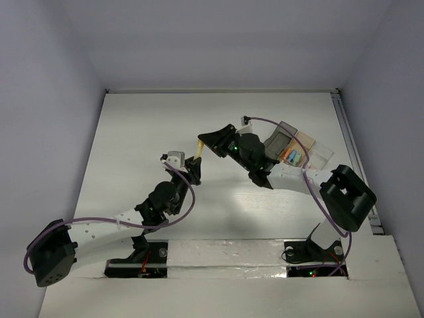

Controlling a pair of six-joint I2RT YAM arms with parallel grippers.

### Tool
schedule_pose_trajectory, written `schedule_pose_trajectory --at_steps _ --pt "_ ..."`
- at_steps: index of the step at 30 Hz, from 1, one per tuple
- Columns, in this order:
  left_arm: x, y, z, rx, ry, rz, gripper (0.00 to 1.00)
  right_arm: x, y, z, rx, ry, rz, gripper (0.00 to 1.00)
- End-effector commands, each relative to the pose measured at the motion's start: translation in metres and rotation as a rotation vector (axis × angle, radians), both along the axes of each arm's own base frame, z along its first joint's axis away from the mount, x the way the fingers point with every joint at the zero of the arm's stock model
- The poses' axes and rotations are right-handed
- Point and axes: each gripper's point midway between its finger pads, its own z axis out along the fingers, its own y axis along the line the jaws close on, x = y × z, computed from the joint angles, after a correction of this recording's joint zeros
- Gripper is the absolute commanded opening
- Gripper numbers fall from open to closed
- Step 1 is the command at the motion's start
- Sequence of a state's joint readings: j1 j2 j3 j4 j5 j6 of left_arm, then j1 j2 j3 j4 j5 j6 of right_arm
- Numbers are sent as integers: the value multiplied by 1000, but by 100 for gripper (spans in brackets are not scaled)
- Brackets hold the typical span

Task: Sort the stationery into containers
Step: Close the pen cap on the pen.

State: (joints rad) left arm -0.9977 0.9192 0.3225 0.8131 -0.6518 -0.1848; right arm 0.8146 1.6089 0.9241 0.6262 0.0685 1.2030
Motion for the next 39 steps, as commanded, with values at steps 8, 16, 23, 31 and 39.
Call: schedule_pose_trajectory --at_steps 8,16,23,31,39 --pt "2 3 62 -175 -108 12 0 -48 22 39 235 -87 217 1" --pt "0 8 88 -192 -140 22 0 -59 27 33 267 -98 289 0" --pt "-2 14 107 -202 -138 35 0 -65 28 17 118 -110 280 0" --pt "-2 23 124 -238 -150 68 0 -83 41 -14 -24 -85 297 0" --pt "-1 29 153 -258 -202 95 0 -111 61 -28 -71 -89 328 0"
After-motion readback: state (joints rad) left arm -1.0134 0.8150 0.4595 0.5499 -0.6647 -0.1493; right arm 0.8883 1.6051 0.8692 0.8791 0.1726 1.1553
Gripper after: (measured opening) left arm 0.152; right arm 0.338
